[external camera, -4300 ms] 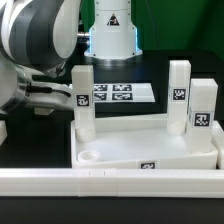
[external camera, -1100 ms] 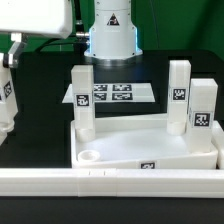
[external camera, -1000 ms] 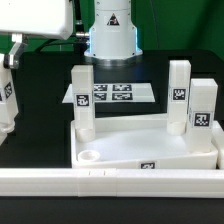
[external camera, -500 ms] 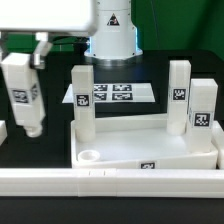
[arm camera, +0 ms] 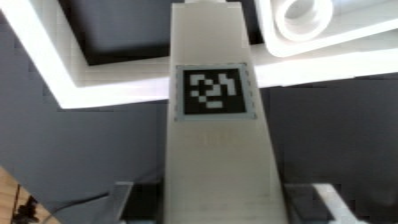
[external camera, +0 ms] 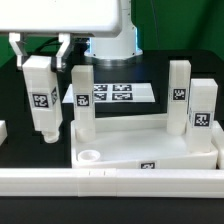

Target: Assemble desk

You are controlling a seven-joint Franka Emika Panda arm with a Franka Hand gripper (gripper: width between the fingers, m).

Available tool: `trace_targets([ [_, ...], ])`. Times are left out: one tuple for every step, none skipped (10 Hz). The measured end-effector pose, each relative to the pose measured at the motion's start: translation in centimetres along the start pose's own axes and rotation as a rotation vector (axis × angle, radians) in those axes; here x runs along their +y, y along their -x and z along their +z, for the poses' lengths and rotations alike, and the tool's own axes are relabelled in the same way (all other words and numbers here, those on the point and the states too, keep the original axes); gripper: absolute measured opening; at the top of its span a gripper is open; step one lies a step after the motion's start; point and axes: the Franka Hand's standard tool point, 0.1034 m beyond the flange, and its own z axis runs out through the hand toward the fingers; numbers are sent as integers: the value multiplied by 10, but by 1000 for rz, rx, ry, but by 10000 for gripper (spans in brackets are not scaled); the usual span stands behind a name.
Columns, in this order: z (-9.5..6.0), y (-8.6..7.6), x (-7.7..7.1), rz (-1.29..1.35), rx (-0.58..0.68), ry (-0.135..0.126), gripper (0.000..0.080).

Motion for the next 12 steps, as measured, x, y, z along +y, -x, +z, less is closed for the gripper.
trace_targets([
  [1, -4, -17, -24, 1, -14, 290],
  [4, -11, -30, -50, 2, -24, 290],
  [6, -15, -35, -59, 7, -26, 290],
  [7, -13, -31, -53, 2, -23, 290],
  [7, -12, -30, -53, 1, -22, 290],
  [8, -12, -30, -54, 8, -19, 290],
  [8, -13, -28, -55, 33, -8, 290],
  [8, -12, -34, -50, 32, -12, 290],
  [7, -13, -37, -51, 36, -14, 290],
  [6, -14, -37, -50, 50, -10, 290],
  [6, -12, -38, -48, 44, -14, 290],
  [5, -11, -40, -47, 43, -17, 290],
])
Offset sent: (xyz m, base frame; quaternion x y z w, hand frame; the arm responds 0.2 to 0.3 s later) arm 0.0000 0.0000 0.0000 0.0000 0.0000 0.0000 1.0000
